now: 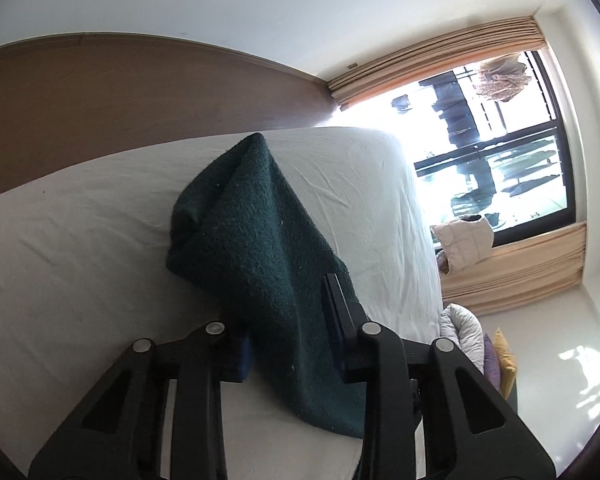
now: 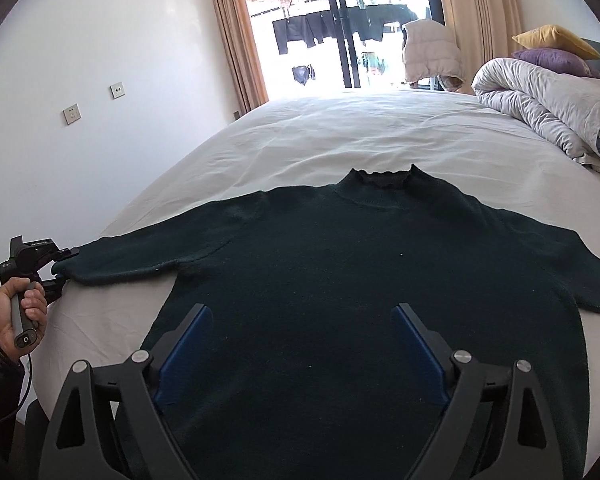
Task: Fold small clothes
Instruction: 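Carry the sleeve with the left tool across the sweater body and release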
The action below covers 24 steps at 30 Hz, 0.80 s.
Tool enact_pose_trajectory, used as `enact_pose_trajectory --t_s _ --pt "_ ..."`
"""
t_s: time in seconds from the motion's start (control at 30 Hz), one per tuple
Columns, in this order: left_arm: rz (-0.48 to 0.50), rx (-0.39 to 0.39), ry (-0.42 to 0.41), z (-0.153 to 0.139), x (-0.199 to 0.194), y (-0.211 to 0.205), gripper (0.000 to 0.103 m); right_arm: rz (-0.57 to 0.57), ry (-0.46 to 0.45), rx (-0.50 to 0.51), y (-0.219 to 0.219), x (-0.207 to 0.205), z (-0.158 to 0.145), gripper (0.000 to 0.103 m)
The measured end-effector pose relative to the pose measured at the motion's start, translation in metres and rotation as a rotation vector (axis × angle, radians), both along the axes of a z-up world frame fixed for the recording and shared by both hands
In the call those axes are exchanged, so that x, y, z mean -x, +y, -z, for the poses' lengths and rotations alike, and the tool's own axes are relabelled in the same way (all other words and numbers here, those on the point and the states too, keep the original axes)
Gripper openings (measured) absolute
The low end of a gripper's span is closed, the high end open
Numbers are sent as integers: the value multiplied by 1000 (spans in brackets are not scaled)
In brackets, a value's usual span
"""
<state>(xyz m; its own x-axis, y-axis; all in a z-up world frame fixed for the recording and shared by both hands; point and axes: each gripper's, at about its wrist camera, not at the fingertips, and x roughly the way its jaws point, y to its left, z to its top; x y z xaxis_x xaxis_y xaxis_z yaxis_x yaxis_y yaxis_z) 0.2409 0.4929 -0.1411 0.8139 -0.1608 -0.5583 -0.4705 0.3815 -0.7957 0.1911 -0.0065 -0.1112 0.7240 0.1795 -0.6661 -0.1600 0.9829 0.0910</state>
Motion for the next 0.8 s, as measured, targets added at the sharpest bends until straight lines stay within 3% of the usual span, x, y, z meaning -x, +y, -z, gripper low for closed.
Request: enact_pose_trajectory --t_s 0.1,0.27,0.37,0.47,0.53,0.63,0.8 --pt "4 -100 2 -14 -7 -12 11 24 11 -17 -14 0 3 87" --pt "162 -345 -55 -80 -54 -87 8 96 26 -86 -55 1 8 87" --pt "323 -510 -114 -124 -103 -164 8 129 28 -117 -81 3 11 87" --pt "487 -633 -170 -140 -143 -260 8 170 36 -147 -110 4 15 87" --pt "584 -681 -192 -138 -151 -333 8 204 45 -170 -132 5 18 87" --pt "714 -710 -189 -111 -170 -415 8 249 72 -219 -164 2 25 87" --pt "871 -780 -14 -7 -179 -519 9 290 164 -286 -201 -16 43 88"
